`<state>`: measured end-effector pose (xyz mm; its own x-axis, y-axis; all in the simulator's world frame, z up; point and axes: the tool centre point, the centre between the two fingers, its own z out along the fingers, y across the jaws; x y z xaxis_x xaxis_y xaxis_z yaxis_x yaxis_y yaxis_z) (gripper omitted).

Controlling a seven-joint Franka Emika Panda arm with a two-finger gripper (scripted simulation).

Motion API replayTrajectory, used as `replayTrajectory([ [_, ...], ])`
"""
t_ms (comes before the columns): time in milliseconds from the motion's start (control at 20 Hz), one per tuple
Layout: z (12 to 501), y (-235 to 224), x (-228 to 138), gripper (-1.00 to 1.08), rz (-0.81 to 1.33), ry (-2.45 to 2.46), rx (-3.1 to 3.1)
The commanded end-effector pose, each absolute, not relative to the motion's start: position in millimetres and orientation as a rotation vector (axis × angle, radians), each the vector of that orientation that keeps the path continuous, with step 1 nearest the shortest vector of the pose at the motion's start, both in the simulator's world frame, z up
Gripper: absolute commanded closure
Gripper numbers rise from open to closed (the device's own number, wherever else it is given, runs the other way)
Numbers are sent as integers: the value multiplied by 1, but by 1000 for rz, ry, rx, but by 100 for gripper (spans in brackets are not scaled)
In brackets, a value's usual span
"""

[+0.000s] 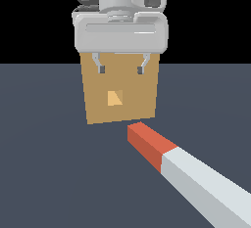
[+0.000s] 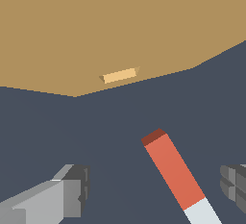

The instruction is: Insert the peg into the horizontal hole in a box.

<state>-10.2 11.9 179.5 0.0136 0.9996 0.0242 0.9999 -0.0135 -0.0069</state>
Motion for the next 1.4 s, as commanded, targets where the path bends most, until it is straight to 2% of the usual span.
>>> replayTrajectory([
  [0, 179, 12, -10, -92, -19, -2191, -2221],
  [600, 167, -10, -2, -92, -17, -2261, -2153],
  [1350, 117, -89, 42, -92, -8, -2513, -1868],
])
